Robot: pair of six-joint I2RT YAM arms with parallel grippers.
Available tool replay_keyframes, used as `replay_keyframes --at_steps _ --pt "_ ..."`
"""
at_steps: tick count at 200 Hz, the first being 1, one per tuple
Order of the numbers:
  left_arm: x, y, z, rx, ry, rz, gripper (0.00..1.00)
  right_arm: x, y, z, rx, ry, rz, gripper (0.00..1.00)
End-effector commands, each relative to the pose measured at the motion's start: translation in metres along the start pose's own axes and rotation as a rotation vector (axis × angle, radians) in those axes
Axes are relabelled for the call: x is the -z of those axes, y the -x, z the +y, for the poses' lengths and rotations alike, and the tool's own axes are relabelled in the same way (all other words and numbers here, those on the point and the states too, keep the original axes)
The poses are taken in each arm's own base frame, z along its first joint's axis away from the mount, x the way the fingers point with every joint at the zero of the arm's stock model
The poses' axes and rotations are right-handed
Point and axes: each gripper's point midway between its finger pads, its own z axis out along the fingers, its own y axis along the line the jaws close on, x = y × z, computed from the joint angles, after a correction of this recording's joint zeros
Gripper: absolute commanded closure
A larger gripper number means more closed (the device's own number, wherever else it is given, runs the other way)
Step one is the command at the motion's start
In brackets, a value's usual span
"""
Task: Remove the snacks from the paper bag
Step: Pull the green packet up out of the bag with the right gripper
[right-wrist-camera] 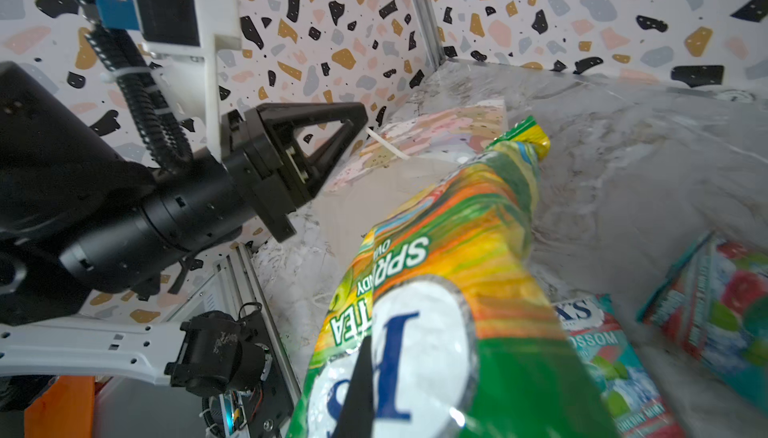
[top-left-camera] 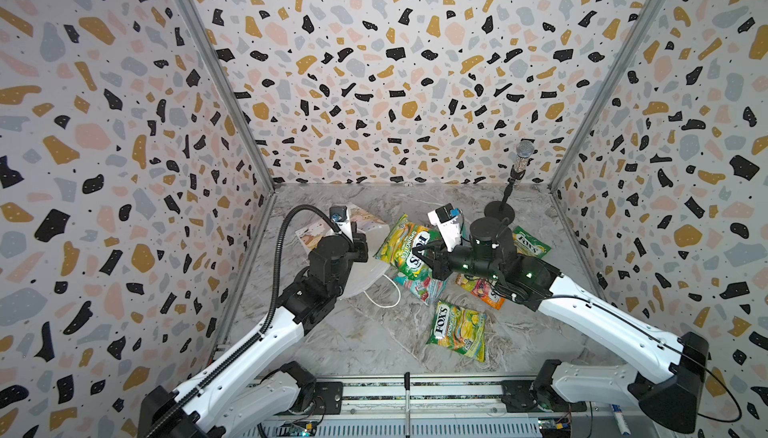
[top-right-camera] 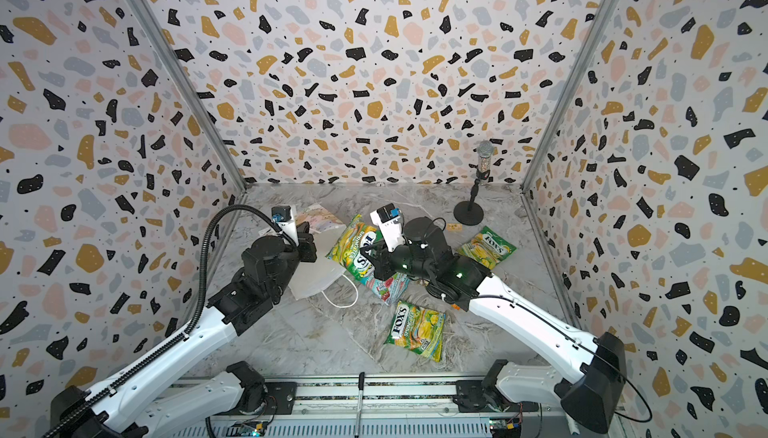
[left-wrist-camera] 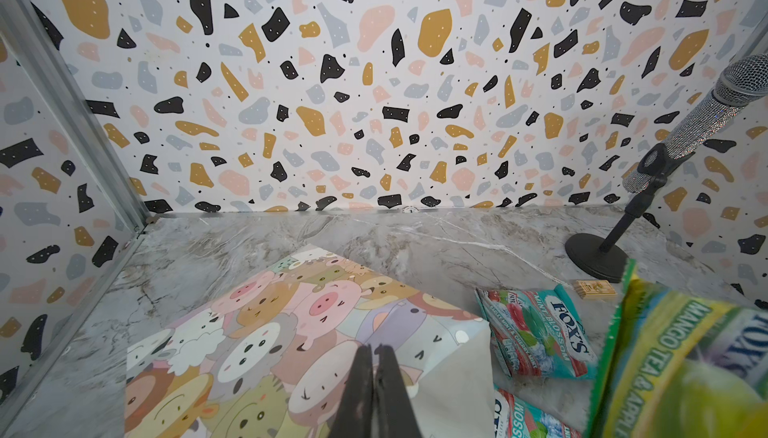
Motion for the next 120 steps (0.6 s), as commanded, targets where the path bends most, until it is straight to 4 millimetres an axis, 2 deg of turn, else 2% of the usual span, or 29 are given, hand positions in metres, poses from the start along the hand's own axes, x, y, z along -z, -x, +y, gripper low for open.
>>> replay_keyframes --at_steps 1,54,120 --pt "0.007 0.019 0.004 0.017 0.016 -0.064 1.00 0.022 0.000 -0.011 0.017 -0.049 -0.017 1.00" --pt "0.010 0.023 0.006 0.029 0.020 -0.080 1.00 0.036 -0.050 -0.033 -0.014 -0.104 0.100 1.00" --pt "0.012 0.025 0.007 0.030 0.022 -0.085 1.00 0.020 -0.119 -0.030 -0.101 0.027 0.238 1.00"
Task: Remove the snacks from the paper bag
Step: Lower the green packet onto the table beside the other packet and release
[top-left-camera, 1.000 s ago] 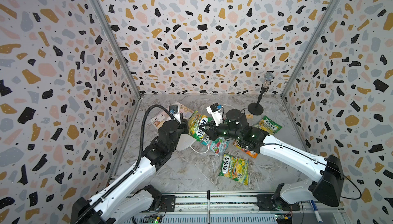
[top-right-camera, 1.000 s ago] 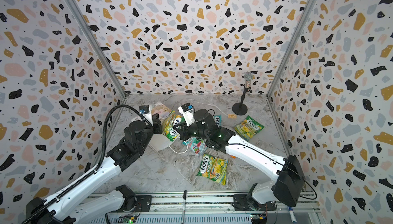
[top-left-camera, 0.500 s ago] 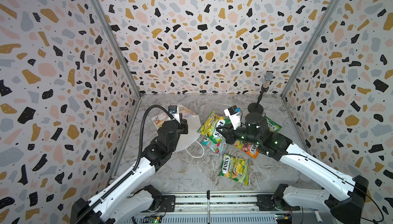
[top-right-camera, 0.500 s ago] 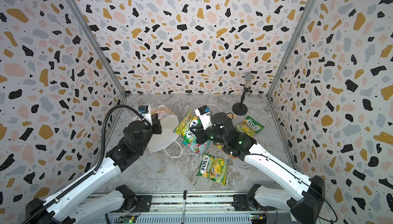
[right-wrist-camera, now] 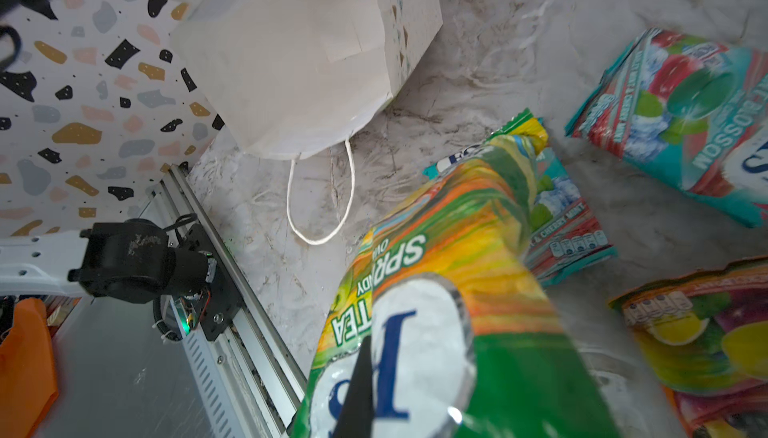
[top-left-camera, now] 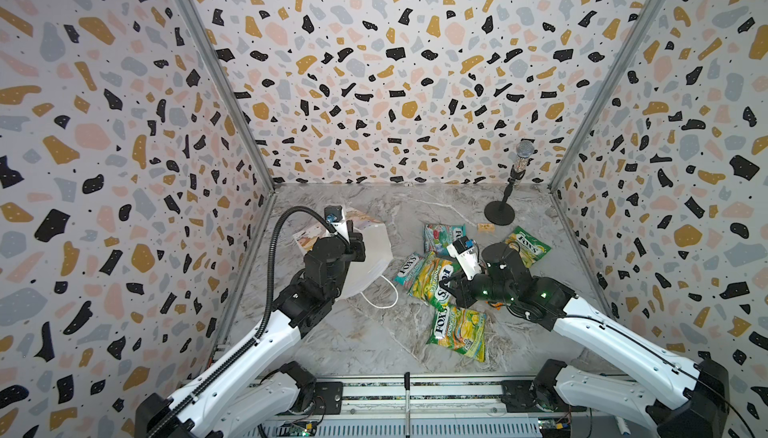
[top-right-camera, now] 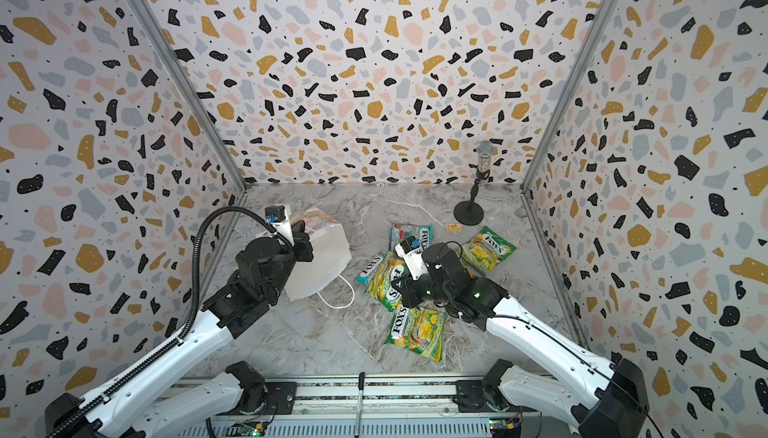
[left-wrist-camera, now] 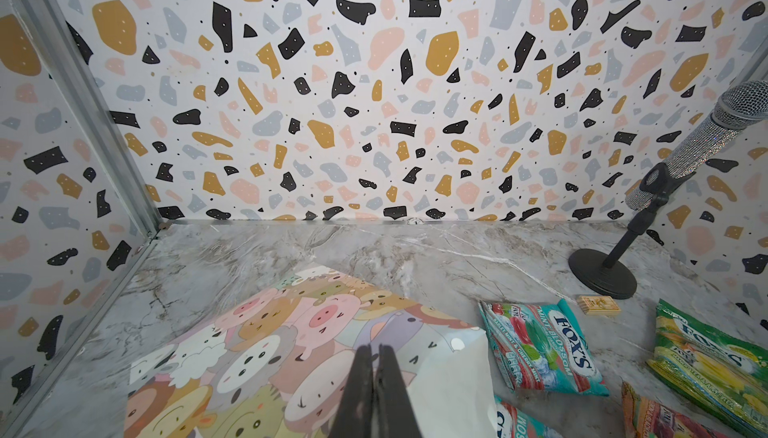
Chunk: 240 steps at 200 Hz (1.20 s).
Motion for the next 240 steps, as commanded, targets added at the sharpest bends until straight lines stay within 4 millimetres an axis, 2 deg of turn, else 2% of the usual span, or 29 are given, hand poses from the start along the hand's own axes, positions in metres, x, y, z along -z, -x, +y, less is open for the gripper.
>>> replay_keyframes --at_steps 1,37,95,182,240 --pt "0.005 0.015 0.001 0.018 0.006 -0.053 1.00 -0.001 -0.003 0.018 -0.002 0.117 -0.018 1.00" --pt "0.004 0.016 0.000 0.021 0.000 -0.054 1.00 -0.024 -0.023 0.027 -0.009 0.176 0.032 1.00" --pt "0.004 0.015 0.001 0.019 0.003 -0.051 1.00 -0.058 -0.042 0.039 -0.040 0.258 0.076 1.00" --pt "0.005 0.015 0.002 0.018 0.007 -0.053 1.00 -0.094 -0.069 0.034 -0.081 0.277 0.136 1.00" --pt "0.005 0.016 0.001 0.017 0.006 -0.054 1.00 -0.110 -0.088 0.021 -0.108 0.242 0.177 1.00"
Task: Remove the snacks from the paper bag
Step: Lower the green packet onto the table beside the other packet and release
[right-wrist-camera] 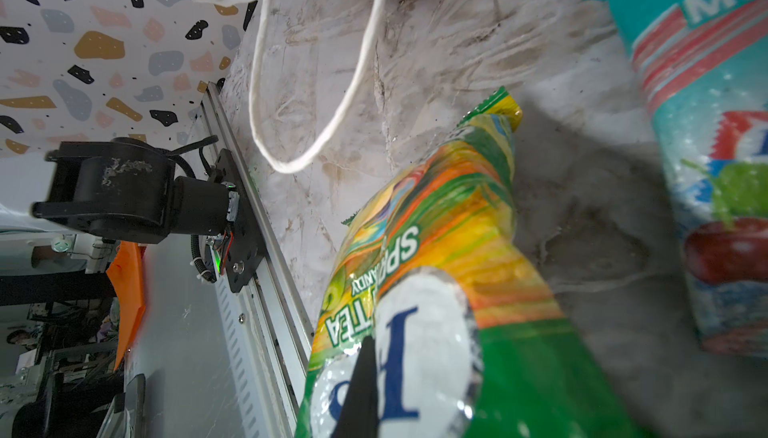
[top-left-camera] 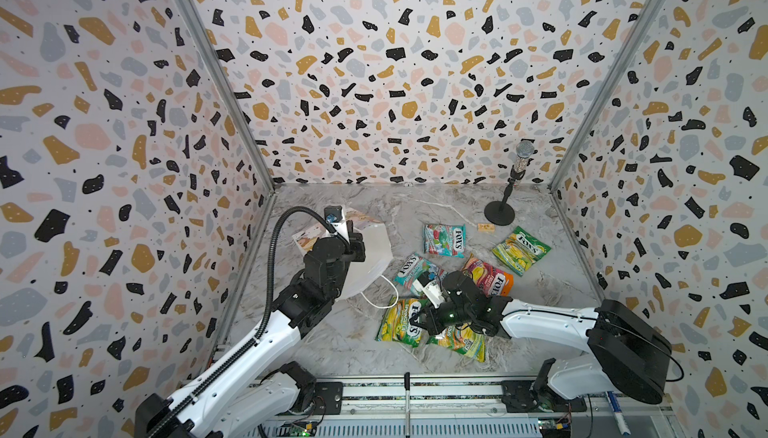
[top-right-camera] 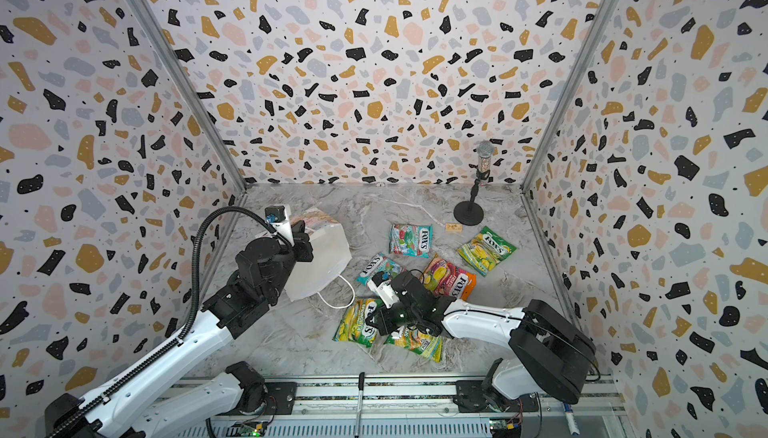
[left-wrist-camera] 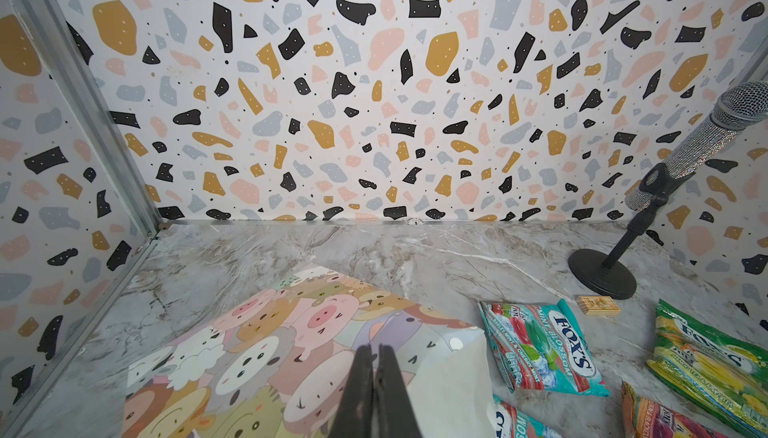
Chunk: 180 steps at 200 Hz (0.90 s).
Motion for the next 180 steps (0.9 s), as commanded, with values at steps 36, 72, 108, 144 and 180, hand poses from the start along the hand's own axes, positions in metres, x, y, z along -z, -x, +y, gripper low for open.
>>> replay_keyframes --at_steps 36,72,108,144,180 --pt "0.004 0.015 0.002 0.018 0.007 -0.053 1.00 -0.007 -0.012 -0.010 -0.016 -0.019 0.019 0.86" --pt "0.004 0.015 0.001 0.017 0.003 -0.051 1.00 -0.007 -0.020 -0.015 -0.021 -0.053 0.042 0.64" --pt "0.004 0.015 0.001 0.017 0.002 -0.050 1.00 -0.004 -0.023 -0.020 -0.011 -0.124 0.054 0.47" --pt "0.004 0.014 0.000 0.018 0.001 -0.049 1.00 0.004 -0.016 -0.027 0.014 -0.251 0.073 0.38" --pt "0.004 0.015 0.000 0.019 -0.001 -0.051 1.00 0.017 -0.003 -0.025 0.050 -0.322 0.057 0.26"
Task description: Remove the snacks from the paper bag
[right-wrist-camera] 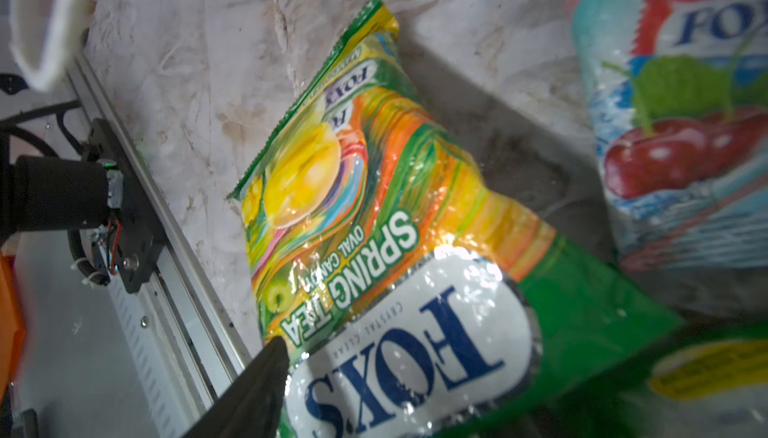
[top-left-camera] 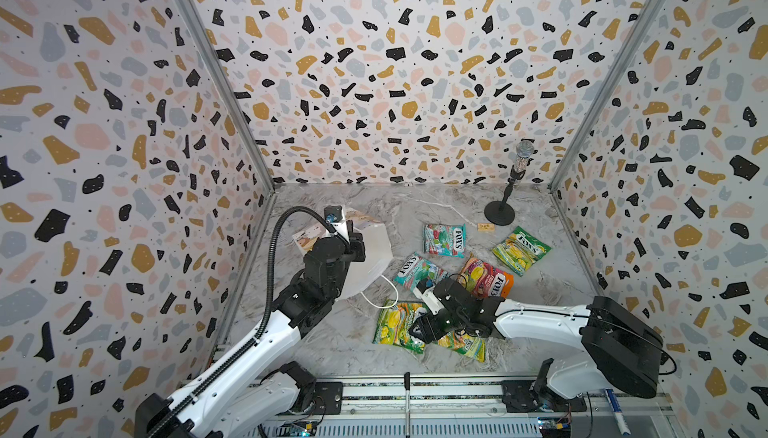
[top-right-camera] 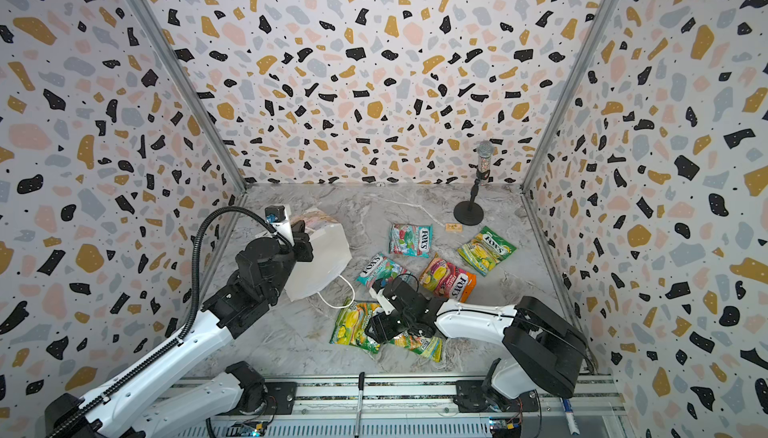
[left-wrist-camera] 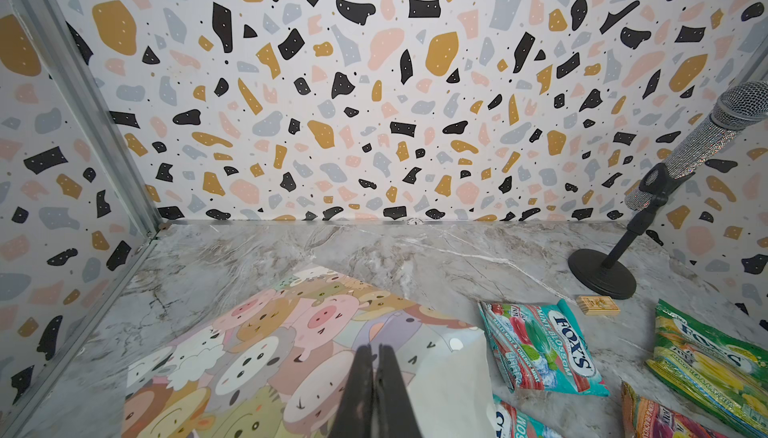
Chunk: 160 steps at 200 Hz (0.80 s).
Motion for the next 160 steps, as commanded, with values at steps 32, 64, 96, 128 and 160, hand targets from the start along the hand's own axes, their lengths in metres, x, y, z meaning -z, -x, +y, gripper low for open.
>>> replay_keyframes --at_steps 32,64,96,128,160 --pt "0.004 0.015 -0.002 0.020 -0.010 -0.050 1.00 0.041 0.028 0.003 0.050 -0.097 -0.105 0.25" --pt "0.004 0.019 -0.002 0.023 -0.009 -0.057 1.00 0.064 0.041 -0.007 0.027 -0.123 -0.177 0.25" --pt "0.002 0.025 -0.008 0.050 -0.031 -0.060 1.00 0.081 0.047 -0.021 -0.035 -0.074 -0.216 0.25" --pt "0.000 0.042 -0.017 0.074 -0.061 -0.063 1.00 0.096 0.051 -0.038 -0.073 -0.088 -0.260 0.25" --pt "-0.002 0.062 -0.029 0.108 -0.108 -0.074 1.00 0.108 0.054 -0.056 -0.124 -0.099 -0.297 0.25"
